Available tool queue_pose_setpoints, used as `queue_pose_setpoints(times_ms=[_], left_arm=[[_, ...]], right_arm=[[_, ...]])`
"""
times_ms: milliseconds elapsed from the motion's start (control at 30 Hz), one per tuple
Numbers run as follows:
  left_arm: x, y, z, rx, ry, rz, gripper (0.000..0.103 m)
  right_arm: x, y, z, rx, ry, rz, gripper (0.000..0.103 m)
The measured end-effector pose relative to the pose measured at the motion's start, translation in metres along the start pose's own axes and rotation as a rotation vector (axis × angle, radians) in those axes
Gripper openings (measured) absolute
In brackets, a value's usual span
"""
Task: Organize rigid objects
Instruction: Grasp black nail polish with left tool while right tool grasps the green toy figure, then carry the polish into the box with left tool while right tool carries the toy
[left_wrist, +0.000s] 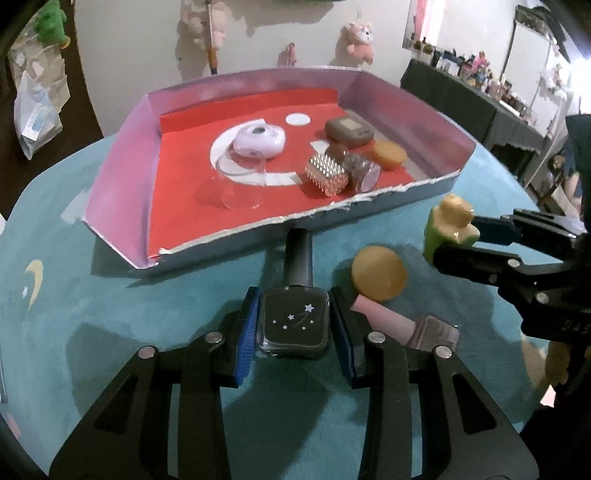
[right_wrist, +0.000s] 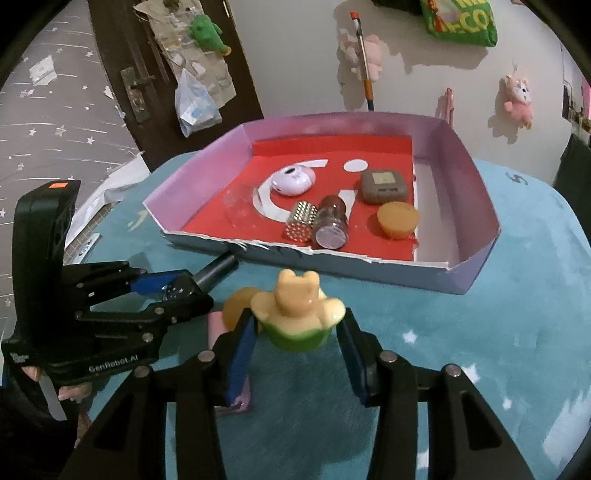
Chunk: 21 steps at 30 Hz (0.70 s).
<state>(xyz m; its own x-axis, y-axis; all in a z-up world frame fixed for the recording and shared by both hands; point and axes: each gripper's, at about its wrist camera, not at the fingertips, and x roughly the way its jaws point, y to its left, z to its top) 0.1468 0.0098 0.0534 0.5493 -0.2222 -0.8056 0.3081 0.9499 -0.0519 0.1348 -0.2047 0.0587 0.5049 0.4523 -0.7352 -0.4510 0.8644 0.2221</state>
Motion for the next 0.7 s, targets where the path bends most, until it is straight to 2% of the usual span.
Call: queue_pose_setpoints(times_ms=[700], left_arm=[[-0.035, -0.002, 0.000, 0.010, -0.075, -0.016, 0.034]], right_arm=[[-0.011, 0.001, 0.000, 0.002, -0.009, 0.008, 0.047]])
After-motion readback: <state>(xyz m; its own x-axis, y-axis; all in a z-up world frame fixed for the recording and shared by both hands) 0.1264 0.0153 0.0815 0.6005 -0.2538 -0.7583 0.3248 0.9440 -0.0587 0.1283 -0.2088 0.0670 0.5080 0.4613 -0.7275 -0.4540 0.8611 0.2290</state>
